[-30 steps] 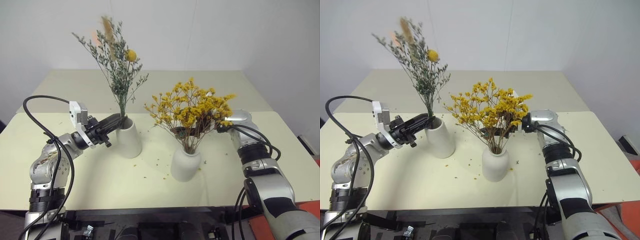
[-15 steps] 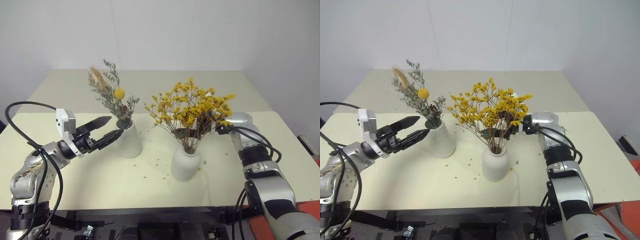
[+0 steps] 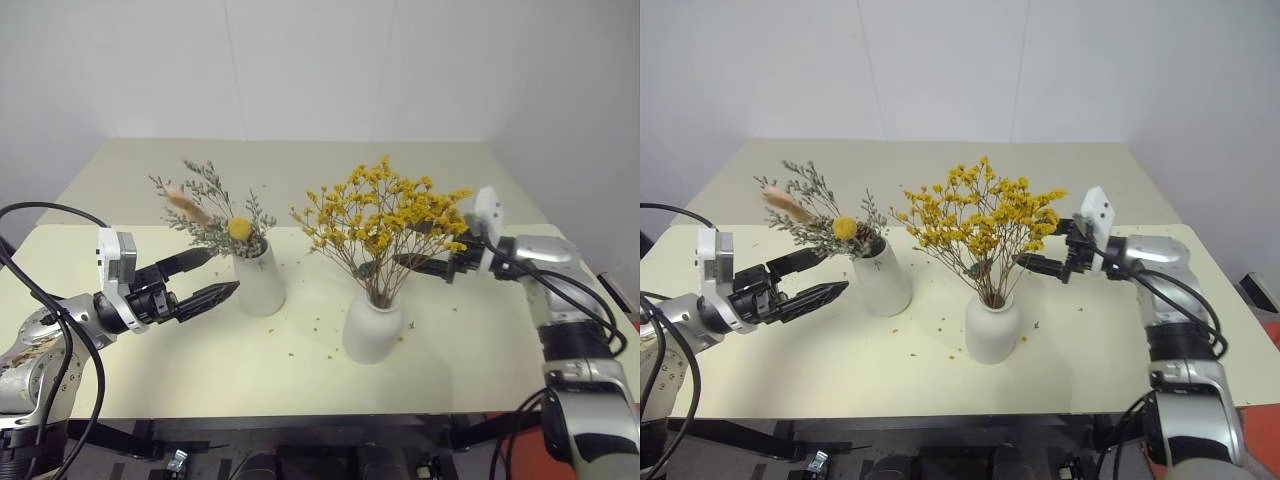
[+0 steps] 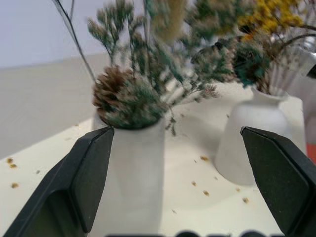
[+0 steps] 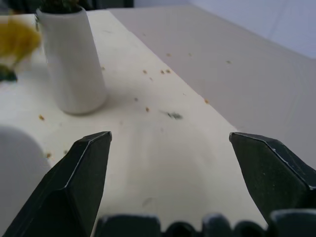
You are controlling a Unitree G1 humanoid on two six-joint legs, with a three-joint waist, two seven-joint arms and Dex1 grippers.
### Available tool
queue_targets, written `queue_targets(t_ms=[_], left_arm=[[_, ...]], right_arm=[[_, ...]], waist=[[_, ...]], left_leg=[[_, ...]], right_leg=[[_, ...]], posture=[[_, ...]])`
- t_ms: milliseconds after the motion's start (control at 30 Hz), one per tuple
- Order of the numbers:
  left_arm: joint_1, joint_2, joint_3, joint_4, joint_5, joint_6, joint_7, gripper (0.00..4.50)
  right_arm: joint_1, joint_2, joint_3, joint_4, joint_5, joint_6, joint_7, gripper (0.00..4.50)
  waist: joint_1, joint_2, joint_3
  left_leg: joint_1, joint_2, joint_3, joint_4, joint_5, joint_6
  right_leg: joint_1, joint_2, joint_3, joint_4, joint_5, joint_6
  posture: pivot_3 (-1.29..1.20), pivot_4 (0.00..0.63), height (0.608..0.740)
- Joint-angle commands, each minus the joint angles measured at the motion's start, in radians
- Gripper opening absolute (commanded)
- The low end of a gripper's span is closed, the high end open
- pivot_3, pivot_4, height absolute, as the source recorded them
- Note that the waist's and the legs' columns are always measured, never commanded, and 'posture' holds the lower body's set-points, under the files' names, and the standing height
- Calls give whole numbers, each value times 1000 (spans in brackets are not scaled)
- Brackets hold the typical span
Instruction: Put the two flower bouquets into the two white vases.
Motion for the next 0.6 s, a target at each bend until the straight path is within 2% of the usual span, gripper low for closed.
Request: queue_targets(t_ms=[33, 333, 600], left_arm=[[-6, 29, 3, -19, -8, -3, -30, 4485], [34, 76, -31, -45, 33, -24, -101, 4485], [81, 120, -29, -66, 43, -24, -157, 4485]], right_arm=[[78, -53, -76, -161, 60, 56, -44, 4500], [418, -129, -224, -563, 199, 222, -152, 4500], [605, -159, -297, -747, 298, 307, -191, 4500]], waist=[[-1, 0, 0], [0, 0, 0], [1, 0, 0]], left_leg=[[0, 0, 0, 0, 0, 0], [1, 1, 1, 0, 0, 0], [1, 1, 1, 0, 0, 0]], right_leg=[[0, 0, 0, 0, 0, 0], [0, 0, 1, 0, -2, 1], [1, 0, 1, -1, -3, 1]], posture=[[0, 150, 740], [0, 150, 740], [0, 150, 740]])
